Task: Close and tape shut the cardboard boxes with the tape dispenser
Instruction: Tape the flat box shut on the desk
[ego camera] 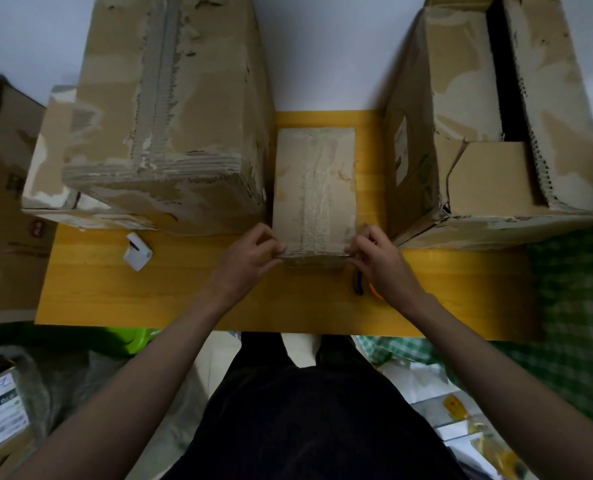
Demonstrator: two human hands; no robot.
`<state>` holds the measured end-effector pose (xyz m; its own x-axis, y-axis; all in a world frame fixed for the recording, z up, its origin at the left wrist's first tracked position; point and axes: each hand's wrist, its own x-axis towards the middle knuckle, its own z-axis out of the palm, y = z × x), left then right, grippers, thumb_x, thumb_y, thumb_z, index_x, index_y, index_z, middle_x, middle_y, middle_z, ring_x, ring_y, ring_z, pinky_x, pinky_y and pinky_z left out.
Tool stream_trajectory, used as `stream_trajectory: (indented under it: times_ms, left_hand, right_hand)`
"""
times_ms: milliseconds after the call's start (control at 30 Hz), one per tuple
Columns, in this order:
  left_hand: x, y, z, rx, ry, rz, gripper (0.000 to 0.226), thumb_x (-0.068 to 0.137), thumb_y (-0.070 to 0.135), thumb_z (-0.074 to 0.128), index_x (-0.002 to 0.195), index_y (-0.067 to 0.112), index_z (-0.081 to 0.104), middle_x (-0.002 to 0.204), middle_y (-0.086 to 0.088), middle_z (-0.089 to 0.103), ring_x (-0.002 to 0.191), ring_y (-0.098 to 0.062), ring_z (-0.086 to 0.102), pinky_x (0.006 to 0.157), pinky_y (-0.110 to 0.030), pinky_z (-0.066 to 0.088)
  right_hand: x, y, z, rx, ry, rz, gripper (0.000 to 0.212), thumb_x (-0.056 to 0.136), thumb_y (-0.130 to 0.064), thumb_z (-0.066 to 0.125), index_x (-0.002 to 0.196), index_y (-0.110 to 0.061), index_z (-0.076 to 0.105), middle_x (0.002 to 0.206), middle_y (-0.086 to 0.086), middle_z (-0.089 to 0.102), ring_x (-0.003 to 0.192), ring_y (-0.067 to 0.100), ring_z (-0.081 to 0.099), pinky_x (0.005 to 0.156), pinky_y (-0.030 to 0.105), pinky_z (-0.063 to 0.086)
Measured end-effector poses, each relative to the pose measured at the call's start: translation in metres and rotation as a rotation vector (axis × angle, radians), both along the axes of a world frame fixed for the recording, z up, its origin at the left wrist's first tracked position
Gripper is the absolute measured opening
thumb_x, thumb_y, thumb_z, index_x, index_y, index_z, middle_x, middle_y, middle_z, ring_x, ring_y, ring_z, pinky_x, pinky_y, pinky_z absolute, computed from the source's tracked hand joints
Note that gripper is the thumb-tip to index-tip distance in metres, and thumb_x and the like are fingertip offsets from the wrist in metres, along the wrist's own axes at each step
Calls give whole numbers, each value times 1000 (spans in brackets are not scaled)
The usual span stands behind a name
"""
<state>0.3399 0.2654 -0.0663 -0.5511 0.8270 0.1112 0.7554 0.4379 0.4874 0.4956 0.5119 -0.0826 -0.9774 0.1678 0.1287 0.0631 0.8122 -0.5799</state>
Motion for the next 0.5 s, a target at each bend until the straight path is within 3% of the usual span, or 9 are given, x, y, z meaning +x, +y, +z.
stream_trajectory:
  times_ms: [133, 233, 367, 500]
  left_hand:
    - [1, 3, -5, -70, 107, -63, 24, 80, 13, 82, 90, 9, 60, 98, -3, 50, 88, -18, 50, 56, -30, 48]
    - [6, 8, -7, -93, 154, -34, 34, 71, 16, 86, 87, 10, 57, 96, -6, 51, 87, -19, 43, 66, -25, 34]
    - [17, 30, -5, -95, 126, -60, 40, 75, 34, 83, 97, 14, 57, 102, -7, 55, 91, -23, 48, 70, -32, 40]
    - [25, 56, -2, -68, 100, -81, 33, 82, 31, 80, 91, 12, 54, 94, -6, 53, 86, -21, 47, 60, -31, 41]
  right_hand:
    - [0, -5, 0, 104, -7, 43, 26, 84, -5, 77, 92, -8, 53, 99, 8, 46, 84, 21, 48, 60, 38, 49]
    - [-4, -13, 6, 160, -22, 19, 30, 78, -5, 77, 90, -9, 50, 94, 8, 45, 82, 24, 44, 61, 40, 45]
    - [-16, -25, 10, 180, -61, 31, 28, 79, -25, 77, 94, -15, 55, 94, 3, 49, 83, 18, 42, 64, 31, 34]
    - [-27, -32, 8, 169, -78, 23, 26, 83, -20, 75, 93, -14, 52, 91, 4, 49, 82, 20, 45, 61, 29, 27]
